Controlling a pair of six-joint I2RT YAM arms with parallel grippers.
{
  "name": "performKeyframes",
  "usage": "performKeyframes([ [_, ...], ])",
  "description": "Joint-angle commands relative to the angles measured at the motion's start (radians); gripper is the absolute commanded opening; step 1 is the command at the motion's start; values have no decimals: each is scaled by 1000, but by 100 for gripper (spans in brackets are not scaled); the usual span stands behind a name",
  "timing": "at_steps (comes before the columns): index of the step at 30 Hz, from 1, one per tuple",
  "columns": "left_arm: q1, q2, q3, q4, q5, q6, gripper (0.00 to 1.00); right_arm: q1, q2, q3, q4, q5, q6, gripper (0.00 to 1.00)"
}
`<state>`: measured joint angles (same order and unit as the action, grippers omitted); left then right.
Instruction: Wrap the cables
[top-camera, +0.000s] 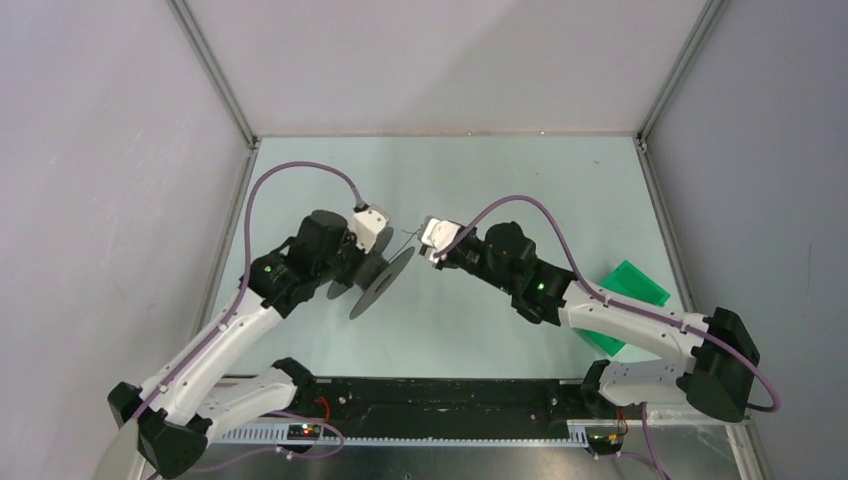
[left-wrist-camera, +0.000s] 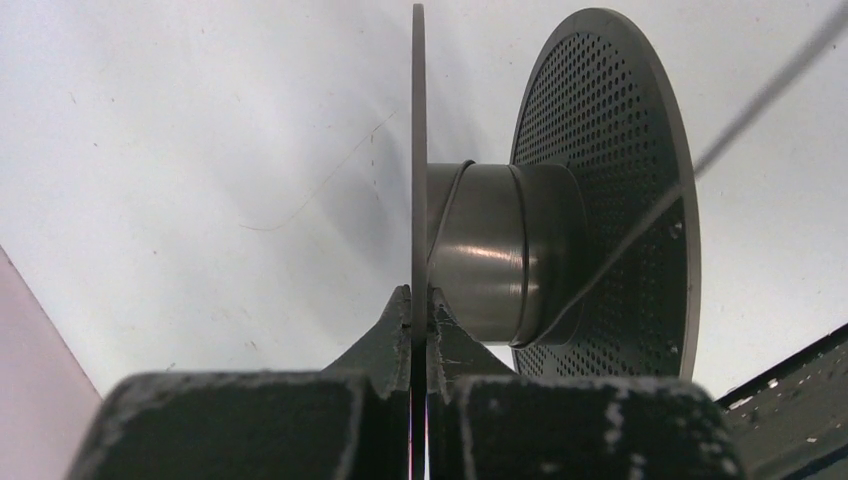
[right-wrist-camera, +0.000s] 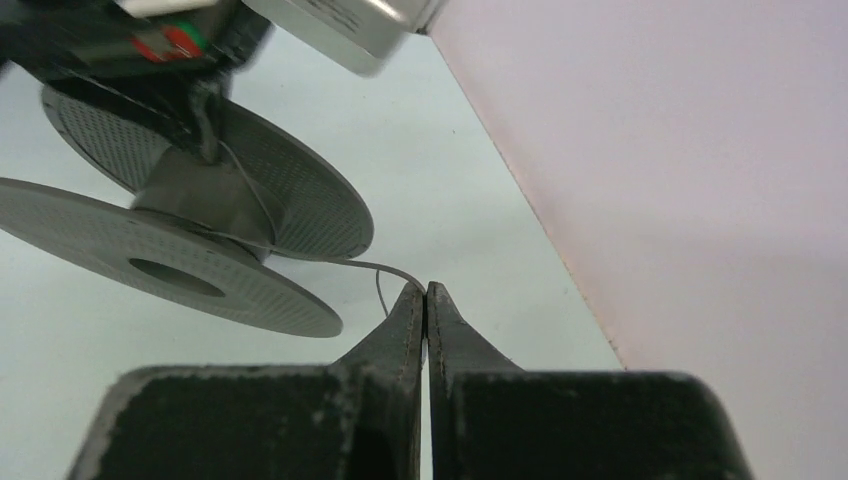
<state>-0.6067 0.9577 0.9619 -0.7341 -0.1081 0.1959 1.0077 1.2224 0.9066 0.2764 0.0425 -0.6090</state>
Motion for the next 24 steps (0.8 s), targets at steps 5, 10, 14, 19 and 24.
performKeyframes([
  [5, 0, -138, 30, 18, 167, 69, 0, -174, 3, 10, -78, -192, 109, 0],
  [10, 95, -182, 65, 21, 448, -31, 0, -252, -25, -19, -115, -357, 149, 0],
  [14, 242, -191, 96, 38, 645, -141, 0, -338, -18, -20, -109, -482, 351, 0],
  [19, 374, -187, 86, 143, 781, -341, 0, -413, -17, -44, -101, -678, 636, 0],
  [24, 432, -226, 23, 389, 841, -600, 0, -451, -6, -61, -15, -822, 848, 0],
])
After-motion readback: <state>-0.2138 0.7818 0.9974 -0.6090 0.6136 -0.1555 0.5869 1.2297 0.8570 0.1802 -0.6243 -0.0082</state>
